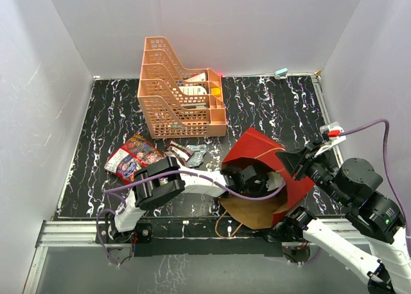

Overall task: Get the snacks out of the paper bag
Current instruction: Take out the snack from the paper bag.

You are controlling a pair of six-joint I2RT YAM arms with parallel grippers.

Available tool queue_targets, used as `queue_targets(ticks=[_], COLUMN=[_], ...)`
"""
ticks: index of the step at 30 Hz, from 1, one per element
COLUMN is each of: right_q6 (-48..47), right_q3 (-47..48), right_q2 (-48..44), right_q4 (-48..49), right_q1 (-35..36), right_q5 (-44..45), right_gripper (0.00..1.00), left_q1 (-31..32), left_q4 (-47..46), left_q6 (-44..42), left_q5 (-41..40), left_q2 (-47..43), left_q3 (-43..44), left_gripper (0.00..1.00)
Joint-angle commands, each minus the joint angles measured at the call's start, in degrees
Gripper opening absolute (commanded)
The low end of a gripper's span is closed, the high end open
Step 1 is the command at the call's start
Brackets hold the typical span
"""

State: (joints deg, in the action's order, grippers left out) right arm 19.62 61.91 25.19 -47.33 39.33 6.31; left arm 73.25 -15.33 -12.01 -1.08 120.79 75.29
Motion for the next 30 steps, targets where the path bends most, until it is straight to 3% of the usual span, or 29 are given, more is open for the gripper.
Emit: queue_targets(ticks=[1, 6, 18, 30], right_q6=[0.0, 0.2, 3.6, 8.1], right_q3=[-1.2, -1.5, -3.4, -8.8], right_q2=[-1.1, -1.1, -1.6, -6.0], right_q4=[3.3, 3.7, 4.3, 5.6], right_q1=[0.3, 0.3, 0.3, 0.3], right_q5=[1.5, 1.9, 8.6, 15.4], right_gripper=[0.07, 0.07, 0.07, 0.07], left_q1=[-0.6, -0.5, 1.9, 5.5], left_q4=[6.5, 6.8, 10.9, 15.3], left_q6=[-0.6, -0.6, 2.0, 5.6], left_q5=[-1.2, 0.0, -1.0, -3.5], left_q2=[0.0, -2.8, -14.0, -31.0], left_q3=[-1.1, -2.0, -4.9, -11.6], left_gripper=[0.28, 0.15, 0.00, 0.00])
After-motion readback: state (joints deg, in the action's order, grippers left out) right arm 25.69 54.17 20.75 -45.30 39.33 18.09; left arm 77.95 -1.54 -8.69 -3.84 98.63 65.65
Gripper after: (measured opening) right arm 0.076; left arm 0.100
